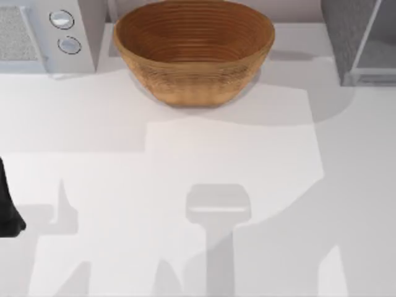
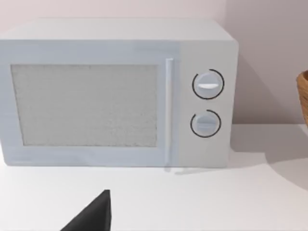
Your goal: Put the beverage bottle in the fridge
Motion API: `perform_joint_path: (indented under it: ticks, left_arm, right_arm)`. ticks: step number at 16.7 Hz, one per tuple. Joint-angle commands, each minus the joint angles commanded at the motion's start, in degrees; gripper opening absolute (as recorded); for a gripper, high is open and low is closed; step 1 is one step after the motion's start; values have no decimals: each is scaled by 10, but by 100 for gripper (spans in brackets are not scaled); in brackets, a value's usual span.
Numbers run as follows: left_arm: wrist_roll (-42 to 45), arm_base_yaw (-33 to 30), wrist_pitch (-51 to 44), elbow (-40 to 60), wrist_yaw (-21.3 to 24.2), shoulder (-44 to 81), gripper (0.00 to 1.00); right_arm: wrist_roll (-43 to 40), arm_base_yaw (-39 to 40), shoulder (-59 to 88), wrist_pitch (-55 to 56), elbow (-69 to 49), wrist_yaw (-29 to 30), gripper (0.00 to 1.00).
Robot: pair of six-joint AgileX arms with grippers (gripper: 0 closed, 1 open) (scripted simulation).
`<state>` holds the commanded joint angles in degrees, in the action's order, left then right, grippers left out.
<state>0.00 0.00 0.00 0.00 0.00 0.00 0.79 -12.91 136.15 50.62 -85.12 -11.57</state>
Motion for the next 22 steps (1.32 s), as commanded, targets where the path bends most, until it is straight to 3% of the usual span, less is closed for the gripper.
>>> perform_joint_path:
  ticks: [3,16,22]
  left_arm:
    - [0,0,0,0,0,0,100]
    - [0,0,0,0,0,0,100]
    - [0,0,0,0,0,0,100]
  right_arm:
    - [0,0,0,0,0,0,1]
    - [0,0,0,0,0,0,98]
    - [0,0,0,0,0,0,100]
